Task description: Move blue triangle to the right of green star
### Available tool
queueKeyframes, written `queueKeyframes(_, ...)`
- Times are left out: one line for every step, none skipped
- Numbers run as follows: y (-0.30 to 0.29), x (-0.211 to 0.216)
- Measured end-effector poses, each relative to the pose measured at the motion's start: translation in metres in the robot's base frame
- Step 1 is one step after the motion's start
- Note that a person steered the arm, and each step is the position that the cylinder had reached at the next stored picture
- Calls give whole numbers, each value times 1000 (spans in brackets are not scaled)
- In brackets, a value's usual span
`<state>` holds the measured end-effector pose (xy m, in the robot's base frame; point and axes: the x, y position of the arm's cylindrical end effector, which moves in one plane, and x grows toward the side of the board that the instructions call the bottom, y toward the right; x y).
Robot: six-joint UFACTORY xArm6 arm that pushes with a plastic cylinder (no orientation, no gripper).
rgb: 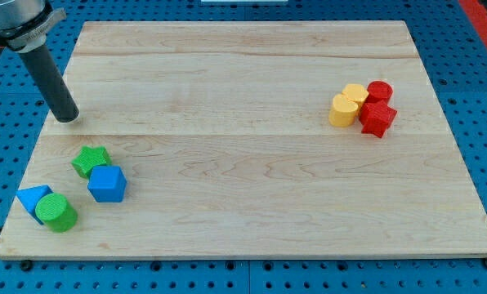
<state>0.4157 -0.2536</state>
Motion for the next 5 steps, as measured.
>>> queueKeyframes(-47, 25)
queueKeyframes(-50, 36)
queueKeyframes(-27, 139)
queueKeyframes(-31, 166)
queueKeyframes(-20, 166)
